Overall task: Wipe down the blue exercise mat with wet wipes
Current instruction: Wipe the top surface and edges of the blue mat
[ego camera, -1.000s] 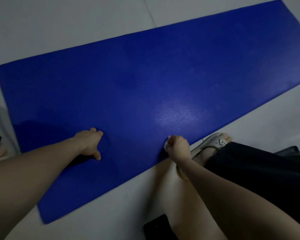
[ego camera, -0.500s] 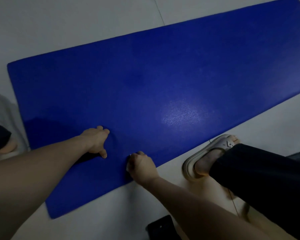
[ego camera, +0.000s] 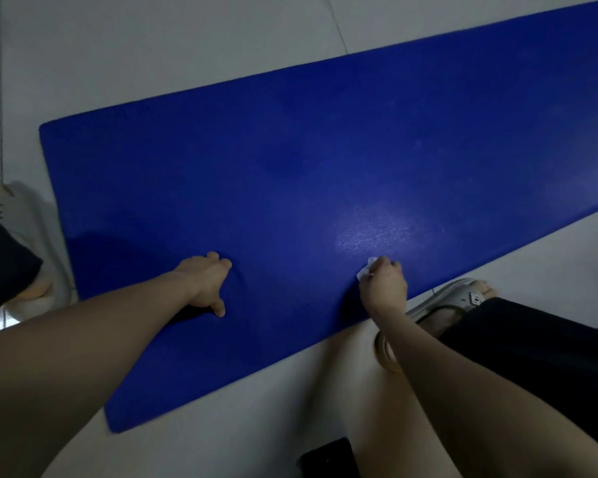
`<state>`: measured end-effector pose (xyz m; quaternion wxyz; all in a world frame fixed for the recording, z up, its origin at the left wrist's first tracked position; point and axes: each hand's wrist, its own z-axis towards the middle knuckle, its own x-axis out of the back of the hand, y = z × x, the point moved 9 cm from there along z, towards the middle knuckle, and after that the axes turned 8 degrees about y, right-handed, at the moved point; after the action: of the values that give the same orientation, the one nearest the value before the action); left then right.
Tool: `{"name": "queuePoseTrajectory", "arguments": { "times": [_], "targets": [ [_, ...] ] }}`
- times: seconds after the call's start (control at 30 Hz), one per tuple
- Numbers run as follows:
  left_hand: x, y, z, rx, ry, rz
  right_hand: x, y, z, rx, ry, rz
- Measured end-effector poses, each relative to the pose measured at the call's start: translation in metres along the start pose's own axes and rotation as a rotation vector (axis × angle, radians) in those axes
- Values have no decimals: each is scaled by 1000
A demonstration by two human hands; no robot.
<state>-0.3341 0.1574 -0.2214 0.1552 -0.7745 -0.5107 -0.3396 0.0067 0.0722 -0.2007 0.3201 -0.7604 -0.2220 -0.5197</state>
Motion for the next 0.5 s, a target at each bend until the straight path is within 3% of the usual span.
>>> {"name": "queuePoseTrajectory", "arguments": {
  "times": [0.13, 0.5],
  "targets": [
    [0, 0, 1, -2, -4, 3, -20, -40, -32, 138, -37, -8],
    [0, 1, 3, -1, 8, 25, -84, -130, -149, 644, -425, -16]
  ]
}}
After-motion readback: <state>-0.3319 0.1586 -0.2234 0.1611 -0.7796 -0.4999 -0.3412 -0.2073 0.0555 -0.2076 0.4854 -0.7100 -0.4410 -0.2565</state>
